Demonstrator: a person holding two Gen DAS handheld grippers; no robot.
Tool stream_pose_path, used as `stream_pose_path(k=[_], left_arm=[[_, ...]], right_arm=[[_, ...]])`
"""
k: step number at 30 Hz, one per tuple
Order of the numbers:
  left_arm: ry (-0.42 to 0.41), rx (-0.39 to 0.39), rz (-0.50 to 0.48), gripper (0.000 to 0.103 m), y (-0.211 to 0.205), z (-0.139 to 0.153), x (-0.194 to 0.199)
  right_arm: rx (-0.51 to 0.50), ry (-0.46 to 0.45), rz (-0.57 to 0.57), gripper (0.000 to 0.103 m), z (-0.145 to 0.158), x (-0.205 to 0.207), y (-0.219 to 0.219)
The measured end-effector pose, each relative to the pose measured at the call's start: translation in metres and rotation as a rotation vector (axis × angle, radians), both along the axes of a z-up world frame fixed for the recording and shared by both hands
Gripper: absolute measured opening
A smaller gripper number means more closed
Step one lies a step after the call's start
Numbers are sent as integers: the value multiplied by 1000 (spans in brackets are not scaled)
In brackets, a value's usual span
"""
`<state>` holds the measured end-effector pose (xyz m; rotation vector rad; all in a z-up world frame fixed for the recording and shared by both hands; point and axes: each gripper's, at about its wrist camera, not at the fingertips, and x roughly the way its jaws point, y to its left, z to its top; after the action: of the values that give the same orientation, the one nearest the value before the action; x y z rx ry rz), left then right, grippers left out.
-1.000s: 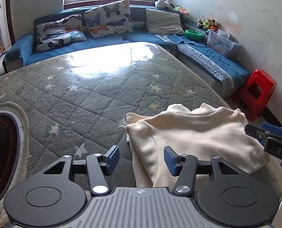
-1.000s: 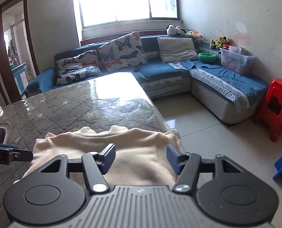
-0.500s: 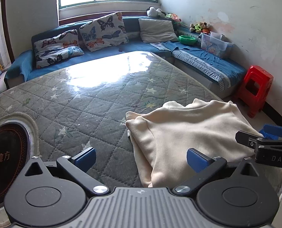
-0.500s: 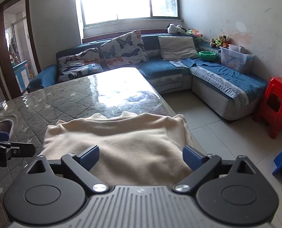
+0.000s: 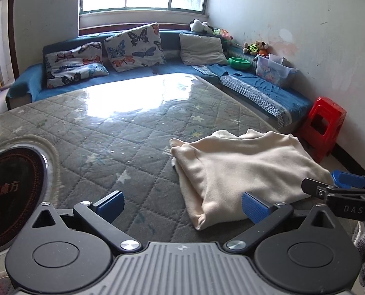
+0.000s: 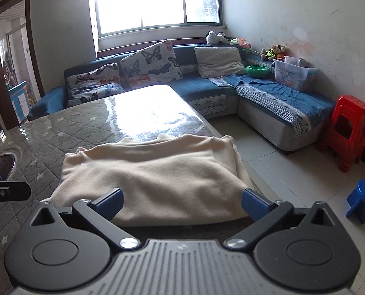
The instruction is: Fold clothes
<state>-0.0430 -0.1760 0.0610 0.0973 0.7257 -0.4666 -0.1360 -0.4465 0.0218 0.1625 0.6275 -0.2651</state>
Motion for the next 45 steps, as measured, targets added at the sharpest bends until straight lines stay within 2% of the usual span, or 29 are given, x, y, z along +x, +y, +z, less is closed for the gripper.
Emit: stream_pose_path(k=[6, 16, 30, 36, 45], left_arm=[[-26, 61, -23, 103, 6, -2, -17], [12, 72, -30, 103, 12, -15, -40], [-6, 81, -33, 103, 15, -18, -65], [4, 82, -33, 103, 17, -23, -72], [-2, 86, -20, 103, 18, -25, -78]], right_arm=[[-22, 10, -4, 103, -1, -6, 10], [-32, 7, 6, 103, -2, -20, 26], [-37, 11, 20, 103, -5, -38, 43], [-74, 24, 35, 103, -6, -45, 54], [-39, 56, 27, 103, -8, -53, 59]])
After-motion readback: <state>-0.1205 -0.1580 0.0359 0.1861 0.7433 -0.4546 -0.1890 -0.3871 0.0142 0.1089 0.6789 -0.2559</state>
